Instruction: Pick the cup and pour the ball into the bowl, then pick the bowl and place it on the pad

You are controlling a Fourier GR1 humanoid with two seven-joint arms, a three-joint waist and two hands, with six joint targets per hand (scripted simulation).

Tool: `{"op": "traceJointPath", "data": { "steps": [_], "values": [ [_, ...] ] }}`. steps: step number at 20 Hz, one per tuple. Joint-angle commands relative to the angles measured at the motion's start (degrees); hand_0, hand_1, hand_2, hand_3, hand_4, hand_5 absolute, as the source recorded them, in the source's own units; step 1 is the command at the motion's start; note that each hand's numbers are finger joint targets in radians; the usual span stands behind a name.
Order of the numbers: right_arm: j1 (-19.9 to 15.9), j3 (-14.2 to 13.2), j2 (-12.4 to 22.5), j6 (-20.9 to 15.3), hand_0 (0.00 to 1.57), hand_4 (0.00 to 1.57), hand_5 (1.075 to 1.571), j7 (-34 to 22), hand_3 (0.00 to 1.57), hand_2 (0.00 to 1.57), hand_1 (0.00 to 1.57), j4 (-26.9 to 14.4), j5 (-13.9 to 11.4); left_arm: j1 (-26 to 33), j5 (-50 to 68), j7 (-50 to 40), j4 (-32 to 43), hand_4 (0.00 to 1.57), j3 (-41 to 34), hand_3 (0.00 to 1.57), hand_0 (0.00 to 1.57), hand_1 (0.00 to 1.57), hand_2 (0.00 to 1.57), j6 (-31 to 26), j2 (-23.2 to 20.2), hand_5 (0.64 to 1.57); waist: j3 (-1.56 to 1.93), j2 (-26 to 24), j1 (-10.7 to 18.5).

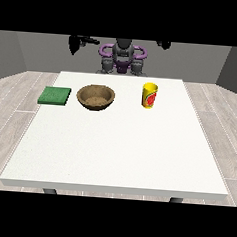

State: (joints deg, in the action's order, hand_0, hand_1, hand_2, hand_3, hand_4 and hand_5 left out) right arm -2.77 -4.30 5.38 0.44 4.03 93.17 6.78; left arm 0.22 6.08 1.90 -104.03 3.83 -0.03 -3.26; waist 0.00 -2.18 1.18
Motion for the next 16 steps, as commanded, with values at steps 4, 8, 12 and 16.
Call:
{"op": "traceJointPath", "data": {
  "steps": [4, 8, 12, 16],
  "values": [
    [-6.9, -2.0, 1.2, 2.4, 0.0, 0.0, 1.563, 9.0, 0.0, 0.0, 0.0, -5.9, 0.0, -10.6, -1.5, 8.8, 8.9, 0.0, -7.1, 0.0, 0.0, 0.0, 0.0, -1.1, -4.1, 1.296, 0.0, 13.4, -1.5],
    [-12.1, -5.3, 5.4, 5.5, 0.0, 0.0, 1.56, 6.2, 0.0, 0.0, 0.0, -8.8, 2.9, -13.9, -4.1, 11.6, 16.6, 0.0, -8.3, 0.0, 0.0, 0.0, 0.0, -0.2, -4.9, 1.255, -0.01, 13.5, -2.6],
    [-9.6, -4.5, 4.9, 7.1, 0.0, 0.0, 1.56, 10.9, 0.0, 0.0, 0.0, -12.5, 1.5, -16.6, -3.9, 15.4, 25.8, 0.0, -11.2, 0.0, 0.0, 0.0, 0.0, -1.0, -6.2, 1.257, -0.01, 12.4, -4.1],
    [-12.3, -6.5, 6.0, 7.8, 0.0, 0.0, 1.562, 12.7, 0.0, 0.0, 0.0, -16.9, 2.4, -18.4, -6.0, 20.6, 31.9, 0.0, -9.7, 0.0, 0.0, 0.0, 0.0, 0.7, -3.5, 1.259, 0.0, 12.8, -4.1]
  ]
}}
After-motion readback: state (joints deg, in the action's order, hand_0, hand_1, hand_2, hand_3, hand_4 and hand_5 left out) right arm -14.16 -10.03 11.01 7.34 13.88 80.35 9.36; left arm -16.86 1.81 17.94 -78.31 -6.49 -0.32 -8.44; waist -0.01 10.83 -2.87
